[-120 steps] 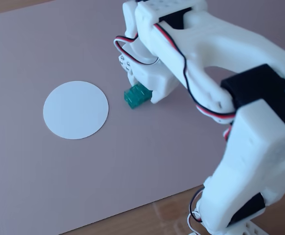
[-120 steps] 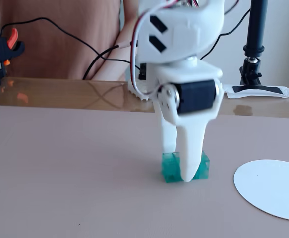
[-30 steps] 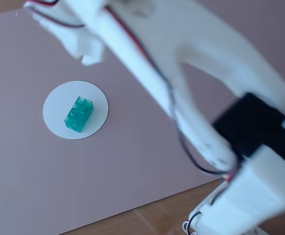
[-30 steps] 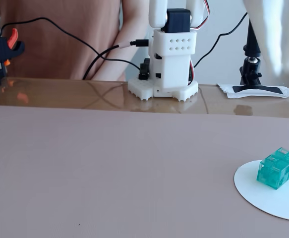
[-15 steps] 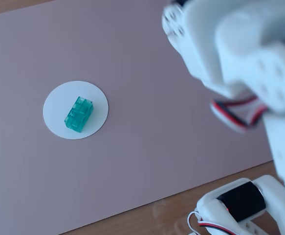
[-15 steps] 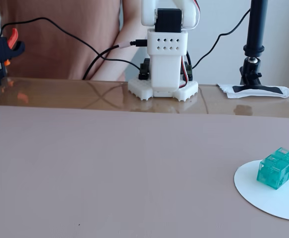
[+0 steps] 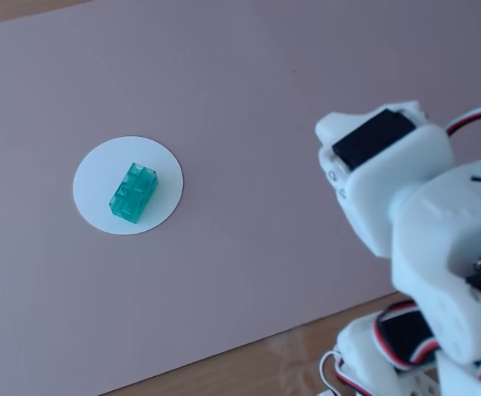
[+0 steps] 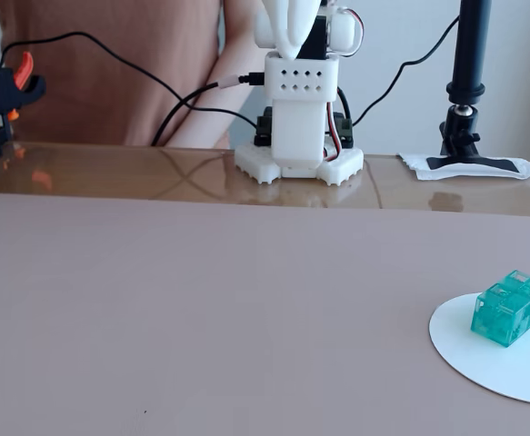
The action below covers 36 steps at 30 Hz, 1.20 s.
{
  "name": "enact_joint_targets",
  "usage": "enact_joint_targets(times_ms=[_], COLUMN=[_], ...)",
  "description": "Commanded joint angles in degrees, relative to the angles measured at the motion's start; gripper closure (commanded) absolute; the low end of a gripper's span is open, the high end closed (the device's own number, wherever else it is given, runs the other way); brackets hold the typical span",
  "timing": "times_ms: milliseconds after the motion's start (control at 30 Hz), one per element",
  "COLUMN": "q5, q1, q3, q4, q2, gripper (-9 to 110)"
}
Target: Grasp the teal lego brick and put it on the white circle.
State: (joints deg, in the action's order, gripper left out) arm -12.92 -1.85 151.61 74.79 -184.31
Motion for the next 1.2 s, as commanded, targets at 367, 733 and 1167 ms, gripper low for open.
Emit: enact_joint_targets(times_ms=[367,733,1167], q5=[1.1,1.4,1.4], q1=[-0.9,-0.3,-0.3], q3=[19.2,23.0,23.1], q4=[-4.9,-6.9,-6.7], q2=[-8.0,-8.0,-8.0], gripper=[102,102,101])
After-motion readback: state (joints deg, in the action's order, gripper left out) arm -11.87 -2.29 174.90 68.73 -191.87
